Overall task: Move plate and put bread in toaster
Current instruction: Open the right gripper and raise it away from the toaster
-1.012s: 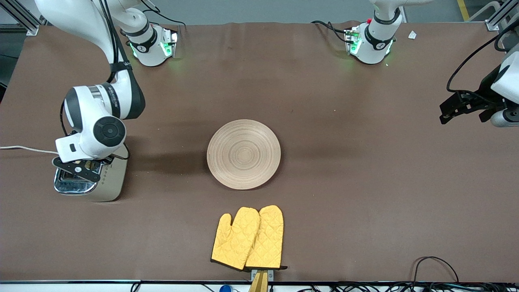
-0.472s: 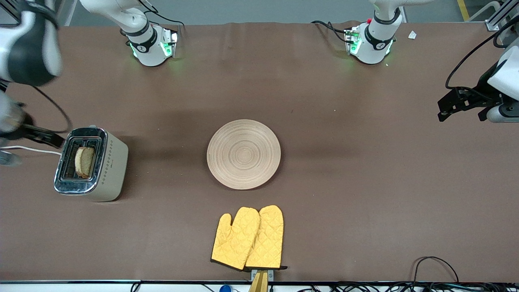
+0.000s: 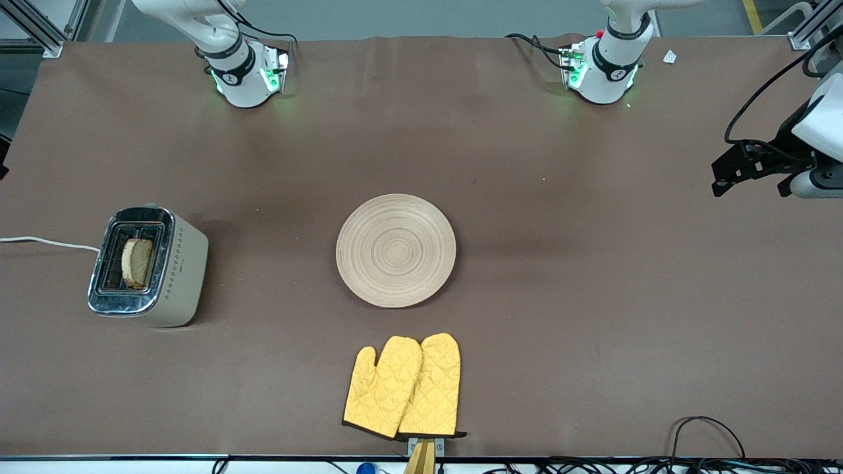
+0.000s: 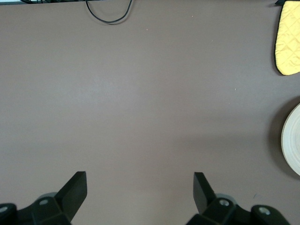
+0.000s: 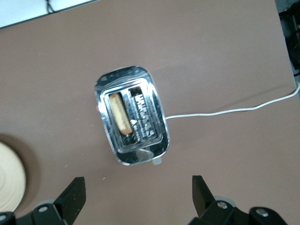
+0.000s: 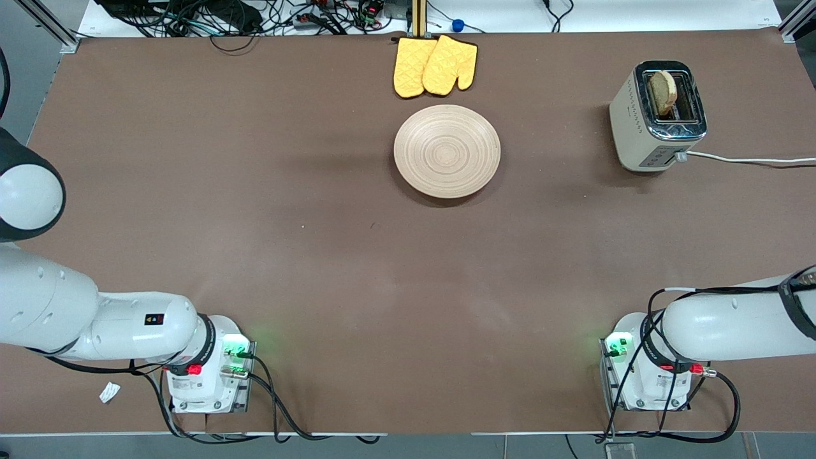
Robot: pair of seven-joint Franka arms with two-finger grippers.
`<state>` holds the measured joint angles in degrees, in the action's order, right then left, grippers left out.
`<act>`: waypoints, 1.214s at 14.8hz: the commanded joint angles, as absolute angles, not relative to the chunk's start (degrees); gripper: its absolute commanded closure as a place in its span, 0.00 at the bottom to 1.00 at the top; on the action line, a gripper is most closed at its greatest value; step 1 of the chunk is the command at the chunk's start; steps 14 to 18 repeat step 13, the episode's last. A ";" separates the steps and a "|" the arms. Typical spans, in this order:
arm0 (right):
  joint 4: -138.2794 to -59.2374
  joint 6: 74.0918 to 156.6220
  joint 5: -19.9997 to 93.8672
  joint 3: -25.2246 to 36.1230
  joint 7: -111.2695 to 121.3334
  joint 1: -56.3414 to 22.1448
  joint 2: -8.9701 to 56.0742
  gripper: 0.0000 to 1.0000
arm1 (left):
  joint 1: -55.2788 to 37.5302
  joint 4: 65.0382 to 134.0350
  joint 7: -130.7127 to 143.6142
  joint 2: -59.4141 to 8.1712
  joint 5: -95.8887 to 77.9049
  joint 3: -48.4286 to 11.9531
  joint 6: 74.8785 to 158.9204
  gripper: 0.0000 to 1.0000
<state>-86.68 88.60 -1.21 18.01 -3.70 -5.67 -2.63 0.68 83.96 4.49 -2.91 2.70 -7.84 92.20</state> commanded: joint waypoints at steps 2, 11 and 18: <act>-89.56 88.95 -0.26 17.05 -3.08 -9.30 -4.13 0.00 | 0.97 83.32 3.60 -2.99 3.08 -7.56 91.14 0.00; -87.71 84.82 -4.82 16.96 -1.32 -13.89 -7.90 0.00 | 0.79 83.32 3.60 -3.08 3.08 -7.56 91.14 0.00; -87.28 83.41 -5.10 15.48 -1.41 -13.97 -8.52 0.00 | 0.70 83.32 3.60 -3.16 3.08 -7.65 91.14 0.00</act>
